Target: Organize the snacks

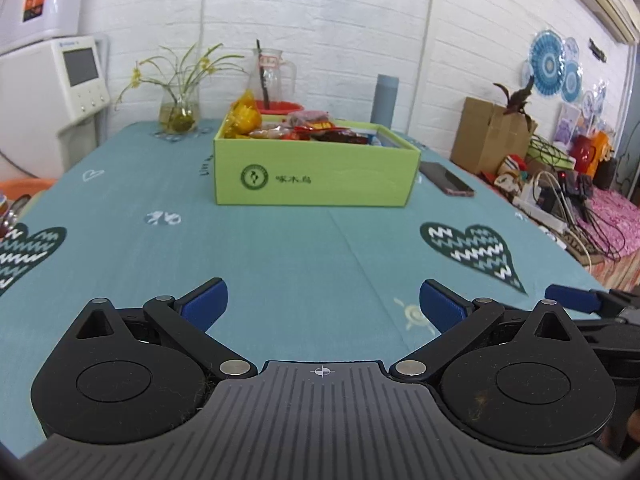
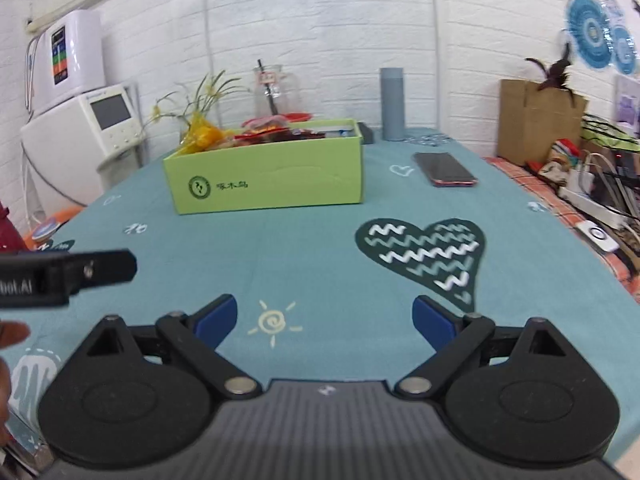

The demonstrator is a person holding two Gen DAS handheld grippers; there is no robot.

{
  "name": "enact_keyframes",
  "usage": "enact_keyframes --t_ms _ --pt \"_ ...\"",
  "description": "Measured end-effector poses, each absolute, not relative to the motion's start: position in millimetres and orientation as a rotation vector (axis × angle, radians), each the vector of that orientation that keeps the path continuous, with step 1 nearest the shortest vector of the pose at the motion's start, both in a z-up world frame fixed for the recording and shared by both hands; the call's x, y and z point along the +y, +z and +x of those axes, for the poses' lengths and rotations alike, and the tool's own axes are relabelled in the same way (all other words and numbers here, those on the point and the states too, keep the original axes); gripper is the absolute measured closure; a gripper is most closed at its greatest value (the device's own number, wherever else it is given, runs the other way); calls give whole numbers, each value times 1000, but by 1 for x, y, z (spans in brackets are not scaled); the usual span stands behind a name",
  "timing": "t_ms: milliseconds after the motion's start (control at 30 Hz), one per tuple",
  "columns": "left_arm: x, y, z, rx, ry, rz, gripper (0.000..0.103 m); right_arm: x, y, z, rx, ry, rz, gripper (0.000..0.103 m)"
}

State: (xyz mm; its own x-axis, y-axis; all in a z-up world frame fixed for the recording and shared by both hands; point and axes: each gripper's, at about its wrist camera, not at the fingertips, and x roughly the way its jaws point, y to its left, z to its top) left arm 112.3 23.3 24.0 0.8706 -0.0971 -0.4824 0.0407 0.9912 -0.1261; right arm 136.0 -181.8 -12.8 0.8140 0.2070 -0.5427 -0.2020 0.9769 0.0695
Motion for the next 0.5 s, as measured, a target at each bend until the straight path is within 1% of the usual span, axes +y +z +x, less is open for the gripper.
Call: enact_keyframes --t_ms 67,133,300,500 --pt "20 19 96 502 -89 -111 12 -180 -12 117 561 221 6 9" --pt "19 16 82 496 -108 -125 12 -177 -10 99 550 136 -24 1" --pt "8 15 54 484 -113 -128 12 -184 -4 52 435 33 -64 2" --pt "-10 21 9 426 -98 -81 12 -208 3 6 381 5 2 2"
